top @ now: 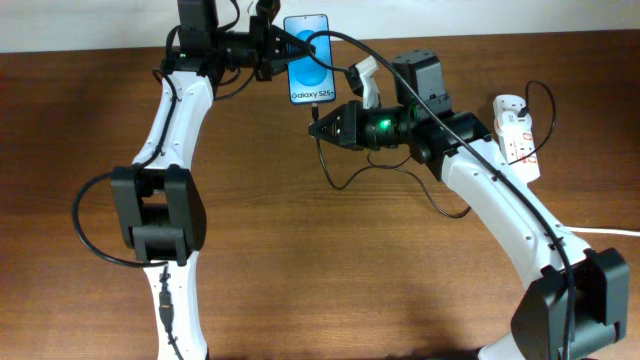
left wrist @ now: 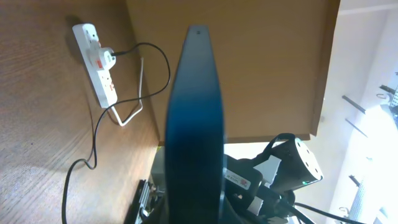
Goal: Plug charger to phone and switch on socket
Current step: 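Hold the plug pressed into the phone's port with the right gripper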
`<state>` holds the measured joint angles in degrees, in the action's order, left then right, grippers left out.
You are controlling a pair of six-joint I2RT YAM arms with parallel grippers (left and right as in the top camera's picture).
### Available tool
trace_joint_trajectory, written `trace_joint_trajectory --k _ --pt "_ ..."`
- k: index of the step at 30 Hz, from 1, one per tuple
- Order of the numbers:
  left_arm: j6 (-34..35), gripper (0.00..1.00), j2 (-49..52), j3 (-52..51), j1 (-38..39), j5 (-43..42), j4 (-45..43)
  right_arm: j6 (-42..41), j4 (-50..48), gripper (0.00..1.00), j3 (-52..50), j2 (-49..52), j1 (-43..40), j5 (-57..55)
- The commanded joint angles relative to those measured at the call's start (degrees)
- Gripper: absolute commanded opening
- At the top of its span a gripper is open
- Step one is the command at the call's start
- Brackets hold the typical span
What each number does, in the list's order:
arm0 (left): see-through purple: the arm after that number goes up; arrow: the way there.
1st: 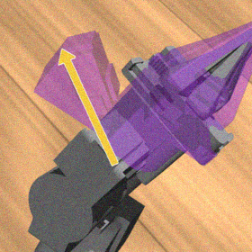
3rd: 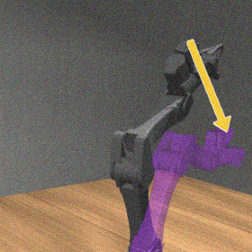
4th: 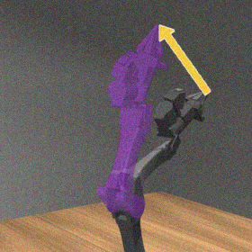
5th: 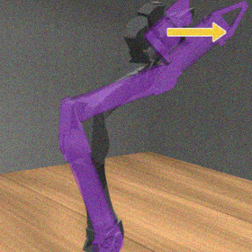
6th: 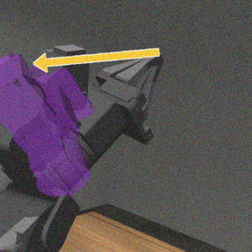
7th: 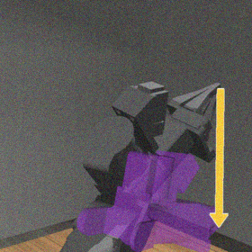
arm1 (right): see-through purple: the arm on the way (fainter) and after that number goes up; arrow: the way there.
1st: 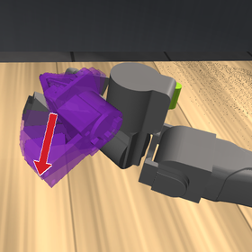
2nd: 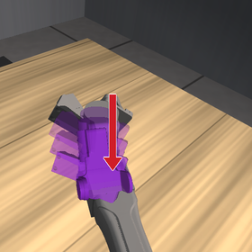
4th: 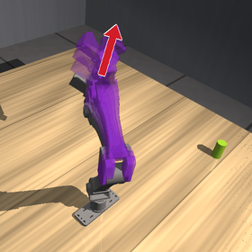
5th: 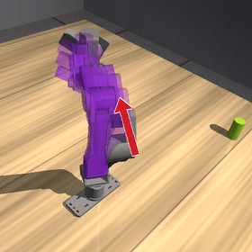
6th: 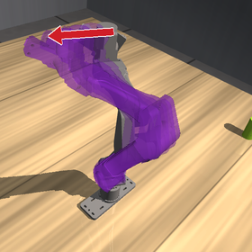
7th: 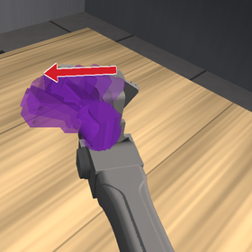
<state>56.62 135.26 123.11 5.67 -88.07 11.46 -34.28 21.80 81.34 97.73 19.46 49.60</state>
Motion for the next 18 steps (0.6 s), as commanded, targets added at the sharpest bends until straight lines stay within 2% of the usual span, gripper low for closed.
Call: trace_joint_trajectory --k 1,18 --pt "-0.72 0.0 -0.44 0.68 0.48 -2.05 -0.31 0.33 -1.09 0.04 0.96 0.15 -0.37 -0.33" --pt "-0.48 0.0 -0.44 0.68 1.01 -2.05 -0.31 0.37 0.87 0.04 0.94 0.15 -0.37 -0.74"
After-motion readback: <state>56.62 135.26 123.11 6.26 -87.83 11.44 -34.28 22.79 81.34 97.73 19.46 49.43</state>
